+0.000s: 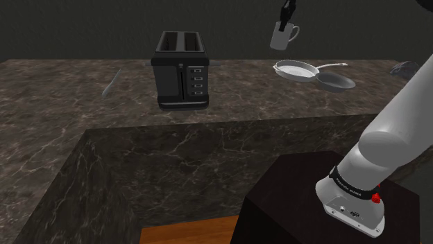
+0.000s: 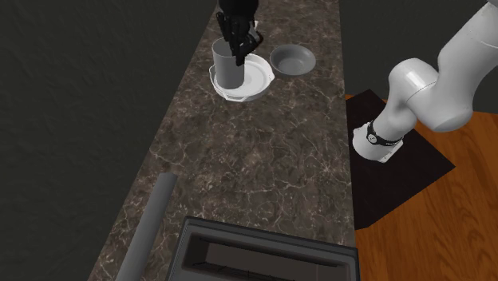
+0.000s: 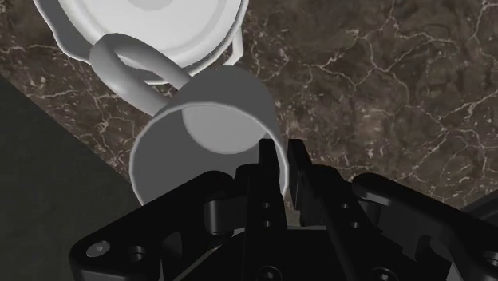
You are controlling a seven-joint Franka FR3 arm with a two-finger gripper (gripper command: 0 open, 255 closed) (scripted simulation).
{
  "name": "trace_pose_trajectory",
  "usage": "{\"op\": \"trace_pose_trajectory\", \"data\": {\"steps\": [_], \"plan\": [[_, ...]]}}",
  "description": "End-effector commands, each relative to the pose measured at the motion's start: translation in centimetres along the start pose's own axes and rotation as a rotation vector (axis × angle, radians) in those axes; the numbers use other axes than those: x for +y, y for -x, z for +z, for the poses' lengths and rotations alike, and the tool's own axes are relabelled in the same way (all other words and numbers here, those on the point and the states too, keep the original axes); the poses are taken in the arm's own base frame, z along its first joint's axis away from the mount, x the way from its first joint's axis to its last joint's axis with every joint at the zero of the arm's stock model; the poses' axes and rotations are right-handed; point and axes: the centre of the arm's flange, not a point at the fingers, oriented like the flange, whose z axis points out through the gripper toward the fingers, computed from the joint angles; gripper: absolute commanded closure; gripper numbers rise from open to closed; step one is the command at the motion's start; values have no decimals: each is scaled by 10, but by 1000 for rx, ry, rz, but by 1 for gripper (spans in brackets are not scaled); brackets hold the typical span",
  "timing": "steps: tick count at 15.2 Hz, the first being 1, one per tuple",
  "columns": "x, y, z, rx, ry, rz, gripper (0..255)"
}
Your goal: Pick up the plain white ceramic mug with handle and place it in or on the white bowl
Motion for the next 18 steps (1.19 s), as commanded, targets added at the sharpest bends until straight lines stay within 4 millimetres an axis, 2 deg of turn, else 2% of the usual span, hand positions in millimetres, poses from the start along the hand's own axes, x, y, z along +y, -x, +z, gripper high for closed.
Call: {"op": "trace_pose_trajectory", "data": {"steps": [1, 18], "plan": [[2, 27, -2, 0, 0, -1, 255], [28, 247, -38, 0, 0, -1, 255]]}}
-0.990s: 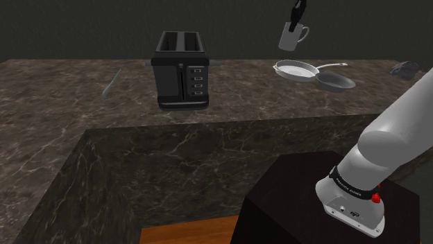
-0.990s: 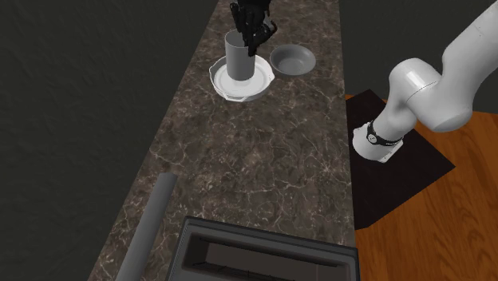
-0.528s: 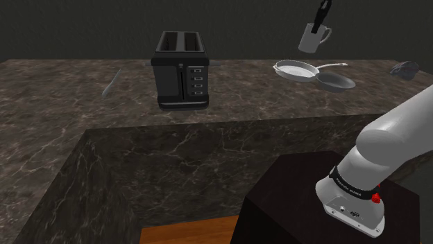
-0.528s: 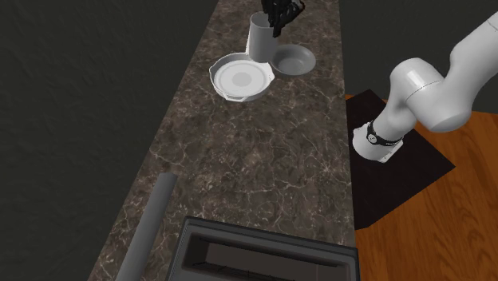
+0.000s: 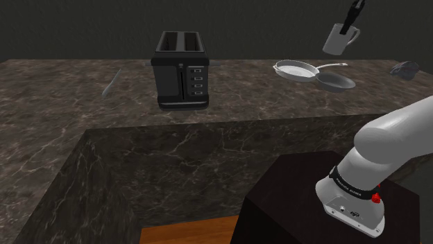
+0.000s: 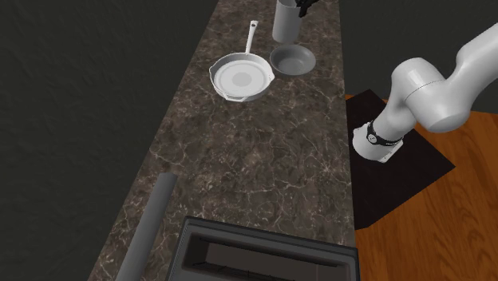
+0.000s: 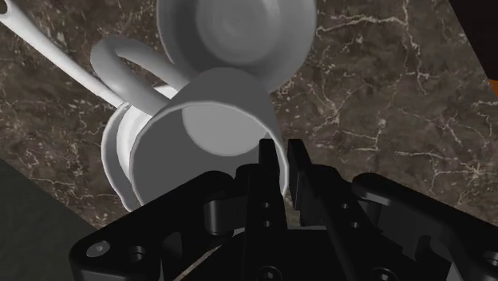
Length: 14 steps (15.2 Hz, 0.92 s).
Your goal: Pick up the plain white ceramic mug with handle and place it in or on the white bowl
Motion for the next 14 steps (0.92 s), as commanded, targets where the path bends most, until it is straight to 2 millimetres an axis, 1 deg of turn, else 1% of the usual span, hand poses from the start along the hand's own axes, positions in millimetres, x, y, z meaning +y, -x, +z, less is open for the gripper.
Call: {"op": "trace_pose_trajectory", "data": {"steps": [1, 4, 5, 14], "plan": [[6, 28, -5, 0, 0, -1, 255], [10, 67, -11, 0, 0, -1, 255], [11, 74, -12, 0, 0, -1, 255], [11, 77, 35, 0, 0, -1, 255]]}}
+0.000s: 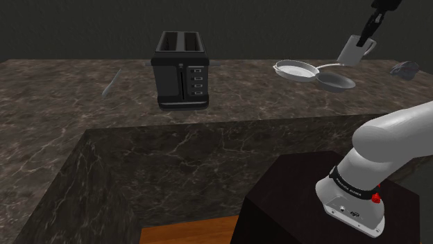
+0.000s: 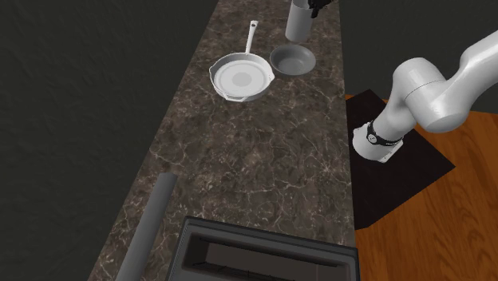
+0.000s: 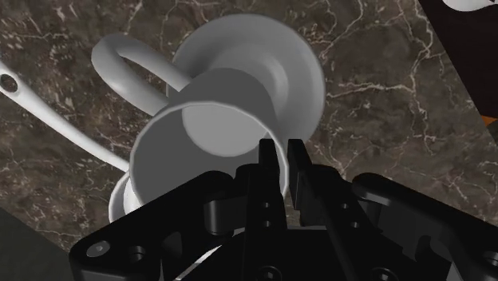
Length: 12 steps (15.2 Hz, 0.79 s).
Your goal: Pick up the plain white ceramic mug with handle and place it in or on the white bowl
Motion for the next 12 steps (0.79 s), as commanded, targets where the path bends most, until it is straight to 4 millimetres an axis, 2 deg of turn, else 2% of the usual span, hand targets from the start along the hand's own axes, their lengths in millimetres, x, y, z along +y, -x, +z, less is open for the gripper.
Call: {"op": "trace_pose_trajectory", "data": {"steps": [1, 12], "plan": [[0, 1, 11, 0, 0, 0, 255], [-1, 4, 69, 0, 0, 0, 255]]}}
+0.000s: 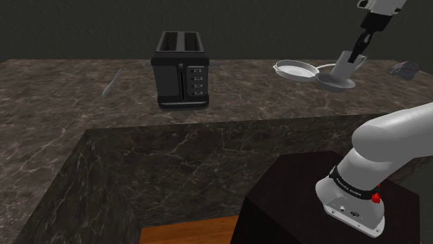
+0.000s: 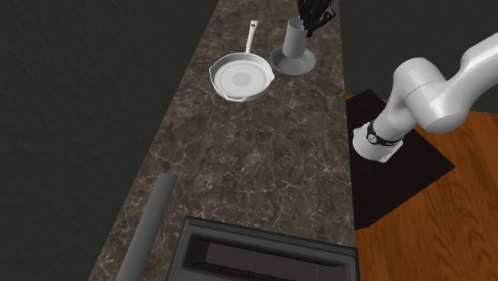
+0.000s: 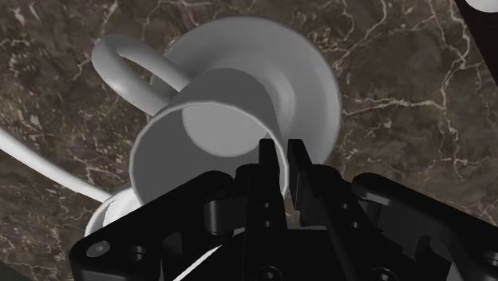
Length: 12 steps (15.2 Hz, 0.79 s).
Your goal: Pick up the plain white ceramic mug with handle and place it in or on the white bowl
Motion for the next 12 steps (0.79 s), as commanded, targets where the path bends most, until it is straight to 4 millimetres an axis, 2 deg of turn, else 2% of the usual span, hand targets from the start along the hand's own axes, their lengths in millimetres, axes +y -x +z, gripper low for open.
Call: {"op": "trace_pose_trajectory", "data": {"steps": [1, 9, 10, 12], "plan": [[0, 1, 11, 0, 0, 0, 255], [0, 1, 11, 0, 0, 0, 255], [0, 1, 11, 0, 0, 0, 0], [0, 1, 11, 0, 0, 0, 0]]}}
